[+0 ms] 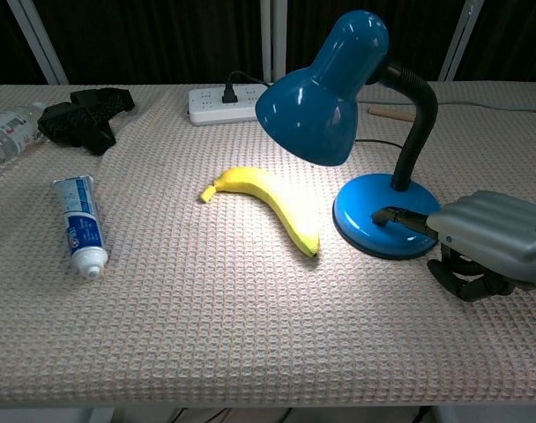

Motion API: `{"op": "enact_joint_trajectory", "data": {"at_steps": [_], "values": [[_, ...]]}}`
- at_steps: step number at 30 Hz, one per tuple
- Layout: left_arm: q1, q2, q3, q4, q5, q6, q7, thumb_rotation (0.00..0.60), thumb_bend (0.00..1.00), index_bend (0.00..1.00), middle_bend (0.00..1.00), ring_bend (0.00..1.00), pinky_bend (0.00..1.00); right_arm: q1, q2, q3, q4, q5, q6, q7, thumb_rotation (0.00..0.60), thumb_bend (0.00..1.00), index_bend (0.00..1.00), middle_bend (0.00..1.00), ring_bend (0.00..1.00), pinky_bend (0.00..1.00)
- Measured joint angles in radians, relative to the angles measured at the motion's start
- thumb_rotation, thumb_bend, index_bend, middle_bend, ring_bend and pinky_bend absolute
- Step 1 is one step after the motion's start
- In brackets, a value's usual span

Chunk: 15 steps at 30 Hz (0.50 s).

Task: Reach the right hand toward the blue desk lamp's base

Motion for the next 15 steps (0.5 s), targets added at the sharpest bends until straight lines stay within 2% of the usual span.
{"op": "enact_joint_trajectory", "data": {"at_steps": [15], "values": [[0.001,0.002,0.001,0.000,-0.002,-0.001,0.000,0.600,0.12,0.09,0.00,0.00,0.00,0.024,-0.013,-0.016,0.011,0.079,0.015,-0.037,0.600,0.61,0.00,1.00,0.98,0.89]]}}
